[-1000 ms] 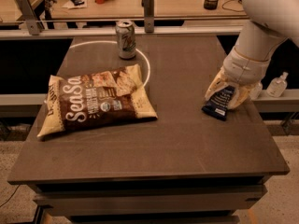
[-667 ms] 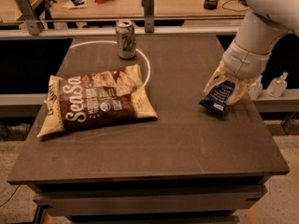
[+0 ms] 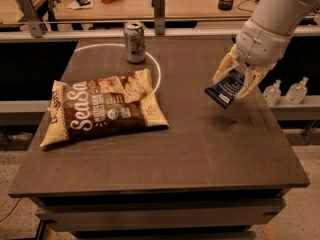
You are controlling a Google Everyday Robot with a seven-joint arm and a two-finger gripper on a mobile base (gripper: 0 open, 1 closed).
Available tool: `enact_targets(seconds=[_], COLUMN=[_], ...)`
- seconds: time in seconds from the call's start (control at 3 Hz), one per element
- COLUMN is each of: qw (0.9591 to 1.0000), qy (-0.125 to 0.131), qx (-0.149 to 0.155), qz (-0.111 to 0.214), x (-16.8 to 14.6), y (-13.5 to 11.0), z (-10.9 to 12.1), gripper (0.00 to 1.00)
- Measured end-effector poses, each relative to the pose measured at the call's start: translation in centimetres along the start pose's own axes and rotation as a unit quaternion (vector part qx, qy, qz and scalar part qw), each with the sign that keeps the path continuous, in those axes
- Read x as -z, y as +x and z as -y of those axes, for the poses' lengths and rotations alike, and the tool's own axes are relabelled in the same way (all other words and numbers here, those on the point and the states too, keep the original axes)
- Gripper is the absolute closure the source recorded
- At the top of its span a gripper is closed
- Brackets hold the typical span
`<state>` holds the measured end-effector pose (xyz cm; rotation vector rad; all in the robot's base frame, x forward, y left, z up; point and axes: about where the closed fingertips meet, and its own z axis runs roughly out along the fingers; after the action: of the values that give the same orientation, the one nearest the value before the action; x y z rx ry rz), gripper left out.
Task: Move rxbar blueberry near brown chip bag
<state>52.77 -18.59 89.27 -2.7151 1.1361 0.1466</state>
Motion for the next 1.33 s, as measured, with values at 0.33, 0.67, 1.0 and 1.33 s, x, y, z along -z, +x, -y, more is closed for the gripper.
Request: enact_targets(seconds=[0.33,0.67,1.0,1.33], qw=[0.9938,0.9782,0.9562,0.9341], qy=[0.043,0.080,0.109,0.137], qx=[-0.075,-0.129,-0.188,-0.231], qz=[0.070,0.141,0.196,0.235], x=[1.2,1.9,1.7,0.2], y=[-3.6,-7.7,-11.5,-13.7], z=[1.0,2.0,2.5,3.4], gripper=[1.00,1.00,1.00,1.00])
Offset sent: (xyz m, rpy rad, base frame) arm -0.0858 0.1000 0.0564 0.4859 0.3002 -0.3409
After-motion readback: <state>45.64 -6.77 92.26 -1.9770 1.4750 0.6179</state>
